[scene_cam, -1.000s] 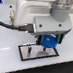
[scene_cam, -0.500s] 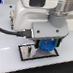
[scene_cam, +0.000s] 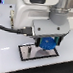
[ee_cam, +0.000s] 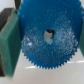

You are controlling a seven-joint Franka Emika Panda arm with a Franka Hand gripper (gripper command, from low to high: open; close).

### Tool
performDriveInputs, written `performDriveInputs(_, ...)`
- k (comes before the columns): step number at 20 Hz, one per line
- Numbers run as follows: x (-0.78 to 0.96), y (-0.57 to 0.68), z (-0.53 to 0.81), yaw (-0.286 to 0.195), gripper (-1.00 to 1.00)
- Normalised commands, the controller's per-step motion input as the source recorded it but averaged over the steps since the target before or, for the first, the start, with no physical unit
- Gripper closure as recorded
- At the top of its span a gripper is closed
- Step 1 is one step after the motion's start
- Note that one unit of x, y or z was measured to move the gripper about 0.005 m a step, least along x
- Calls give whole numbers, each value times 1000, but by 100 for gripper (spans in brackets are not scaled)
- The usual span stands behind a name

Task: Insert the blue gear onto the right peg, followed by the red gear

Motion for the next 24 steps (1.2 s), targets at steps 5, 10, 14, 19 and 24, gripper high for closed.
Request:
performDriveInputs(5, 127, 3, 324, 0, 100)
performDriveInputs(10, 248, -6, 67, 0, 100)
performDriveInputs(14, 17, -89, 0, 0, 100)
performDriveInputs(19, 6, -279, -34, 0, 100)
performDriveInputs(24, 46, -280, -14, 0, 100)
